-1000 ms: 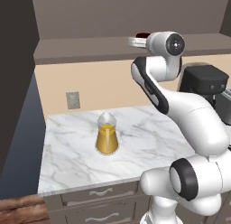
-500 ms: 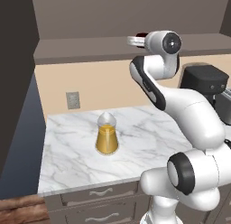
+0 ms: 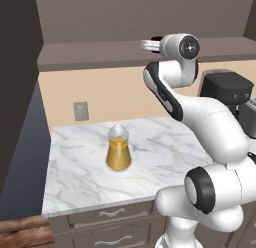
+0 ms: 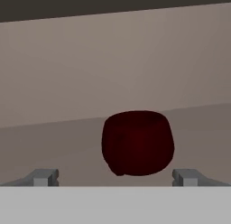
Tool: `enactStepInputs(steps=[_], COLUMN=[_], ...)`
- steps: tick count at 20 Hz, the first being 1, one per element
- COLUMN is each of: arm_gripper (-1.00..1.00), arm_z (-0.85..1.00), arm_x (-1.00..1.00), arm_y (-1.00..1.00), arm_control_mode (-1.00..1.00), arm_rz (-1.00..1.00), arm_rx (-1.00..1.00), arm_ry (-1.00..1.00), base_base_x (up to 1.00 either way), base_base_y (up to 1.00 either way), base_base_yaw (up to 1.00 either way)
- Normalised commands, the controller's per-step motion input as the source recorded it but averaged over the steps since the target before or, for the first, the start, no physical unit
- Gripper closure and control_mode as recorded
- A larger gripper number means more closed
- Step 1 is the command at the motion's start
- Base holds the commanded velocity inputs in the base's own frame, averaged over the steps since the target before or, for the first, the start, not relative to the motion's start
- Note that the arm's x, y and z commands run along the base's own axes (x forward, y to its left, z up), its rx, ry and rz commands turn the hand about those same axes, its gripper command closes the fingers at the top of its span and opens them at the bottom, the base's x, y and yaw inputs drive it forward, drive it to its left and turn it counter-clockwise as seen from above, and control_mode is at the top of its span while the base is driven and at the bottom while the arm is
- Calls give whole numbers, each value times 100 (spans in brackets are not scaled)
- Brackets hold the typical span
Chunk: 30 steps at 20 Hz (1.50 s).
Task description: There is a tray on the dining counter. Grab the cup, mug, and pitcher and place them on the tray. The pitcher may be placed next to the tray if it cannot fit the tray.
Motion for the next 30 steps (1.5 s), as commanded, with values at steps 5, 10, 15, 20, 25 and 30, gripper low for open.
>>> enactStepInputs(steps=[5, 10, 15, 20, 25, 30], arm_gripper=[-100, -100, -100, -100, -100, -100], arm_z=[0, 0, 0, 0, 0, 0], arm_x=[15, 14, 20, 16, 11, 10], arm_y=[0, 0, 0, 0, 0, 0], arm_control_mode=[-100, -100, -100, -100, -100, -100], arm_rz=[-1, 0, 0, 0, 0, 0], arm_rx=[0, 0, 0, 0, 0, 0], arm_ry=[0, 0, 0, 0, 0, 0], base_base_x=[0, 0, 0, 0, 0, 0], base_base_y=[0, 0, 0, 0, 0, 0], base_base_yaw=[0, 0, 0, 0, 0, 0])
